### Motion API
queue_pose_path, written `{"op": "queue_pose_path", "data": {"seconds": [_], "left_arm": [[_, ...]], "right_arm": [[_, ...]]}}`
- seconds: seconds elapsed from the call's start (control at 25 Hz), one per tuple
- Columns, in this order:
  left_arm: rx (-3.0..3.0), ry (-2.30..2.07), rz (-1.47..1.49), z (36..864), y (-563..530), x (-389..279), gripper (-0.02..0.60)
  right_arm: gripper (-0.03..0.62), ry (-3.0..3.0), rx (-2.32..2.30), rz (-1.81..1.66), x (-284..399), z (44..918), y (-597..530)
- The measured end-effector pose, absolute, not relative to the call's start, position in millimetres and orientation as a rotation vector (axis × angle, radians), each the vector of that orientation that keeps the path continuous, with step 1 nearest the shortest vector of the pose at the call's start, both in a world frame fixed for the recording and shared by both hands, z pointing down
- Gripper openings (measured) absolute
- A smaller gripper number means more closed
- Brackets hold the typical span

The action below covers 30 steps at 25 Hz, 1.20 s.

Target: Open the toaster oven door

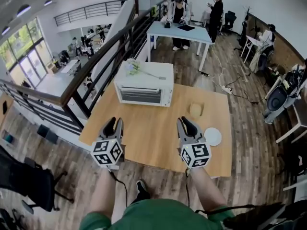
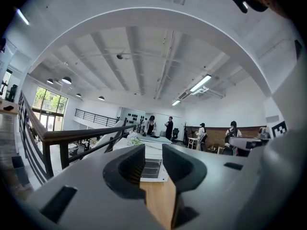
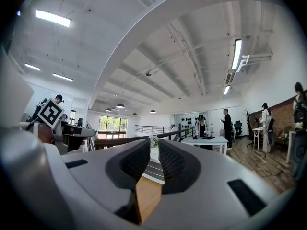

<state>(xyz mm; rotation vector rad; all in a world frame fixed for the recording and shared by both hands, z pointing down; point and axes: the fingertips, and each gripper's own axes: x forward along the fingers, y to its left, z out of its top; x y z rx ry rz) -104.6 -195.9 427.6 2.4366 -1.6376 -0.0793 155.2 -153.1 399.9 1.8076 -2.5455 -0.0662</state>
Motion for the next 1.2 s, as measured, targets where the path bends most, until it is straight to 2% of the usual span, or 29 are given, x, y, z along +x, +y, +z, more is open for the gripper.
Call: {"op": "queue_pose_path", "data": {"seconds": [0.72,1.2], "left_arm": [[2.291,-1.398,-0.2,480,-318,-136,0.124],[2.087,-1.262,-0.218,547,-383,-109,0.124]], "right_arm": [[0.069,-2.485,1.837,0.001,110,415,-253],[0.058,-2.431,1.896,0.084,138,432,-271]]}}
